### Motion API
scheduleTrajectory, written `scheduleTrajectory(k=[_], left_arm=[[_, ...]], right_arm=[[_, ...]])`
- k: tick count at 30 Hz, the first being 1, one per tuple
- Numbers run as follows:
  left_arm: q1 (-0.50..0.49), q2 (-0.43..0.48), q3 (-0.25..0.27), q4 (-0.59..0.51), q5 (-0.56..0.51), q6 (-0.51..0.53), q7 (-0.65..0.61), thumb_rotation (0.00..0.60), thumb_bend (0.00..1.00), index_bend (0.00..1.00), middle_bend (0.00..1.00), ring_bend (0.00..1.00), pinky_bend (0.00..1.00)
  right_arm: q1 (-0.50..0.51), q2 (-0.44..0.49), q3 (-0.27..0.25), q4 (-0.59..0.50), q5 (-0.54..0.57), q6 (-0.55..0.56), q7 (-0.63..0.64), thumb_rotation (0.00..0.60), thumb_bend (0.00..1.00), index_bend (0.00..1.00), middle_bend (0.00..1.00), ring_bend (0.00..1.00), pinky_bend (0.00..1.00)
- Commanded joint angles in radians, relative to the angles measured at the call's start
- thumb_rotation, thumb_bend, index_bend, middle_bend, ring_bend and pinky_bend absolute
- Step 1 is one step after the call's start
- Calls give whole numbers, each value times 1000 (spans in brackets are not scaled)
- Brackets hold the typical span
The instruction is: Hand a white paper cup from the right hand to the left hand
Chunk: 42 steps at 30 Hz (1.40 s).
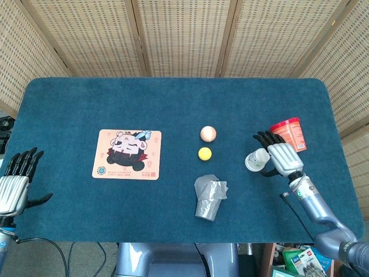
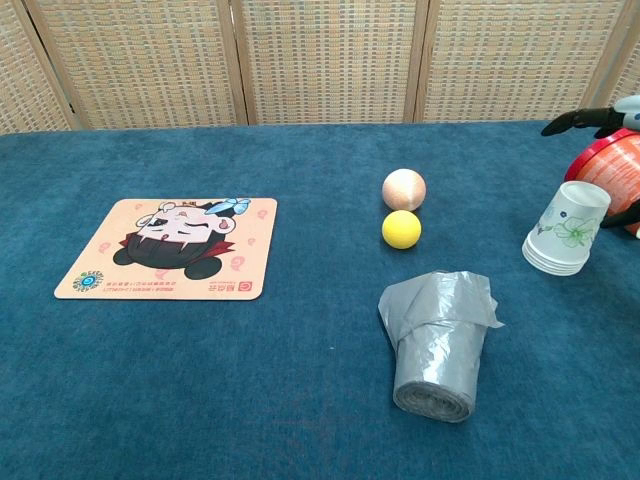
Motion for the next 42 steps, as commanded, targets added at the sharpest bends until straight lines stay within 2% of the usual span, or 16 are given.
scheduleTrajectory(k=[1, 6, 15, 20, 24, 28, 31, 36, 42], left_arm=[[-2, -1, -2, 2, -6, -4, 1, 600, 54, 0, 0, 0, 0], [-3, -4, -3, 6, -12, -7, 5, 600, 55, 0, 0, 0, 0], [-4, -4, -4, 8, -20, -8, 5, 600, 54, 0, 0, 0, 0], [-7, -5, -5, 10, -26, -16, 5, 600, 54, 0, 0, 0, 0], [-7, -5, -6, 10, -25, -15, 4, 600, 54, 0, 0, 0, 0], [-9, -6, -5, 13, -31, -22, 3, 600, 55, 0, 0, 0, 0], [-10, -7, -5, 14, -32, -25, 4, 600, 55, 0, 0, 0, 0], [-13, -9, -5, 17, -36, -29, 6, 600, 55, 0, 0, 0, 0], [-24, -28, -16, 51, -9, -13, -29, 600, 55, 0, 0, 0, 0]], right_arm=[[23, -24, -4, 27, 34, -37, -19, 600, 226, 175, 188, 76, 179], [40, -61, -10, 71, 52, -56, -13, 600, 254, 238, 241, 131, 248], [58, -99, -18, 157, 74, -75, -10, 600, 285, 298, 287, 173, 287], [58, -103, -27, 183, 61, -77, 28, 600, 293, 352, 389, 285, 442], [59, -117, -32, 210, 38, -69, 78, 600, 332, 439, 481, 388, 569], [59, -128, -34, 232, 7, -46, 128, 600, 378, 546, 581, 486, 637], [56, -125, -33, 232, -5, -30, 152, 600, 395, 567, 599, 502, 643], [43, -73, -16, 154, -13, -2, 238, 600, 416, 568, 602, 502, 643], [36, 92, 62, -121, 30, -37, 480, 600, 430, 578, 610, 511, 643]])
